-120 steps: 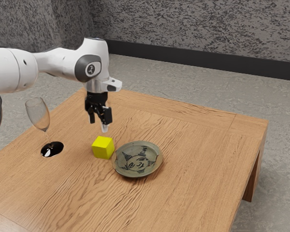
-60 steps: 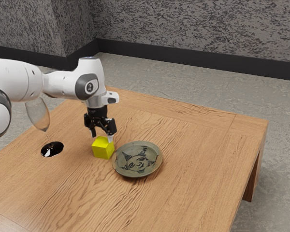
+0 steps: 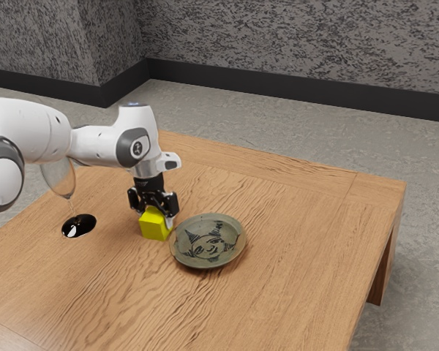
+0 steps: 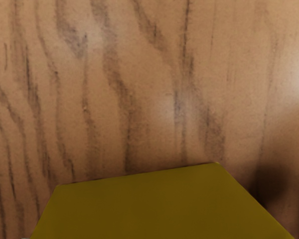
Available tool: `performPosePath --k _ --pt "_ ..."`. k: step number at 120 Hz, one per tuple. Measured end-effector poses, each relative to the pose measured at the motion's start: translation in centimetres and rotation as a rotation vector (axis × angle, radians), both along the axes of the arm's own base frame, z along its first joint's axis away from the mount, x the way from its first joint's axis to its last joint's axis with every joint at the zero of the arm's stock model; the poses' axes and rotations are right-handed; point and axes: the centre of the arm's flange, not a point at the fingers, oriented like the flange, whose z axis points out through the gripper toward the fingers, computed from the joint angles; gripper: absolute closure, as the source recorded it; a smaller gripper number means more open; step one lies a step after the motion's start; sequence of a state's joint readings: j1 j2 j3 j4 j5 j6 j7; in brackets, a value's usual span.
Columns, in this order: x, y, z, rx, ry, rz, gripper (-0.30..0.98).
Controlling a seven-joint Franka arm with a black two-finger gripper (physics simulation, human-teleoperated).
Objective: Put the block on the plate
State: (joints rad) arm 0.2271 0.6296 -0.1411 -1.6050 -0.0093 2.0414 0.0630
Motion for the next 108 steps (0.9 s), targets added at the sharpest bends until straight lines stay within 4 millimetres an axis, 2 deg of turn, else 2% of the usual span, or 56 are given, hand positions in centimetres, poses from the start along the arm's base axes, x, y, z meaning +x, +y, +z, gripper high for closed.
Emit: performPosePath --k 10,52,68,80,90,108 --pt "0.1 0.0 0.1 0.005 -0.005 0.008 0.19" --pt "0.1 0.1 1.3 0.022 -0.013 0.028 0.25" --pt "0.2 -0.7 3.4 0.027 -0.034 0.020 0.25" --pt "0.1 -3.0 5.8 0.030 -0.061 -0.015 0.25" --pt "-0.2 -5.8 7.9 0.021 -0.086 -0.056 0.25" --pt "-0.9 -11.1 9.5 -0.003 -0.099 -0.135 0.25"
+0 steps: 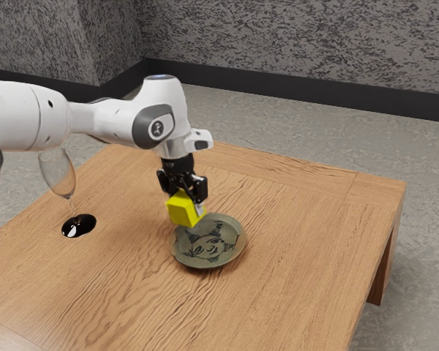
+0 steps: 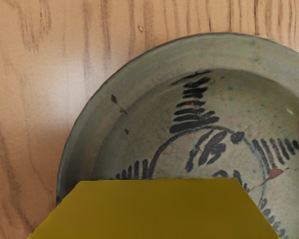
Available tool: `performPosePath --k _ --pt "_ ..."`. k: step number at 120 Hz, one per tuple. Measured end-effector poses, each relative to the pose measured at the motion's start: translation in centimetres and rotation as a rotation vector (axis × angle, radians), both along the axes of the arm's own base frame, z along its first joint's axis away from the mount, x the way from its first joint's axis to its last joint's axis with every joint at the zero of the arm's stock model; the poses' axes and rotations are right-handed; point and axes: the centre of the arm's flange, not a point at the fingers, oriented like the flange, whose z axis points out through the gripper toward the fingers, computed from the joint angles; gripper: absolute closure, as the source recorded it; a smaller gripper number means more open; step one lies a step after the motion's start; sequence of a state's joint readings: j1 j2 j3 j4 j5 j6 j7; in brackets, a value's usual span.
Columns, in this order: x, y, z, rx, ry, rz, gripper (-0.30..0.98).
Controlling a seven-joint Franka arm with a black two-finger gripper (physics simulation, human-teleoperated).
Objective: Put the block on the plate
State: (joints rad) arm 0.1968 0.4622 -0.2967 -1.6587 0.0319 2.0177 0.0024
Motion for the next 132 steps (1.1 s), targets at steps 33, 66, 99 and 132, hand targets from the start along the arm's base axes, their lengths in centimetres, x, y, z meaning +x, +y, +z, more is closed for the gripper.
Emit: performPosePath --k 33,66,99,132 --pt "-1.4 -5.8 -3.2 -0.020 0.071 -0.087 0.25" --pt "0.7 -5.5 -7.4 0.010 0.073 -0.108 0.26" --pt "0.9 -5.5 -7.7 0.018 0.065 -0.112 0.14" --pt "0.6 -6.1 -2.5 0.032 0.000 -0.125 0.04"
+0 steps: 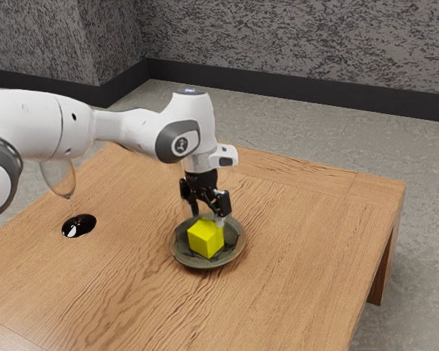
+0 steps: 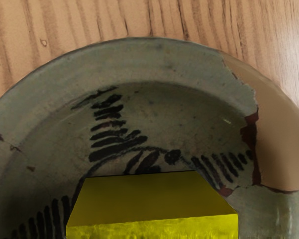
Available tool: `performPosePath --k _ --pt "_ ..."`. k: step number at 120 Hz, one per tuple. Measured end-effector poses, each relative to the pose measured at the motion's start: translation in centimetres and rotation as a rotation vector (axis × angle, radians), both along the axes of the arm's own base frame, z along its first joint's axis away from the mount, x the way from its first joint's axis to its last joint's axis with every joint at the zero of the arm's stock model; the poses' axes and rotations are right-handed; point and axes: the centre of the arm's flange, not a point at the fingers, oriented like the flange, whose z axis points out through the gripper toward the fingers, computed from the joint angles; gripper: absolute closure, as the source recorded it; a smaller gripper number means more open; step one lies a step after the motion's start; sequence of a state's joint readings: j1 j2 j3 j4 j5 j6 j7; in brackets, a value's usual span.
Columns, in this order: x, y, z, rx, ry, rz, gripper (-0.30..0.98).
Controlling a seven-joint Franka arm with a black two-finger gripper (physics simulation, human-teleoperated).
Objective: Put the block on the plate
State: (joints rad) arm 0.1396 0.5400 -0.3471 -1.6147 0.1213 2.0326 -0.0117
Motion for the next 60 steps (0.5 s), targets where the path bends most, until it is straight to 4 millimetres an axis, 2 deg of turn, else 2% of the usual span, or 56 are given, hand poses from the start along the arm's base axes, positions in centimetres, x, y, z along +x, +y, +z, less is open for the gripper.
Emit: performPosePath --k 12,28,37,47,60 --pt "-0.1 0.0 2.7 0.006 -0.037 -0.024 0.02" --pt "-1.1 -1.5 8.6 0.033 -0.104 -0.106 0.01" --pt "-2.2 -2.9 11.6 0.058 -0.130 -0.163 0.01" --pt "-3.4 -3.7 14.8 0.082 -0.150 -0.205 0.01" --pt "-4.9 -4.6 17.3 0.102 -0.147 -0.252 0.00"
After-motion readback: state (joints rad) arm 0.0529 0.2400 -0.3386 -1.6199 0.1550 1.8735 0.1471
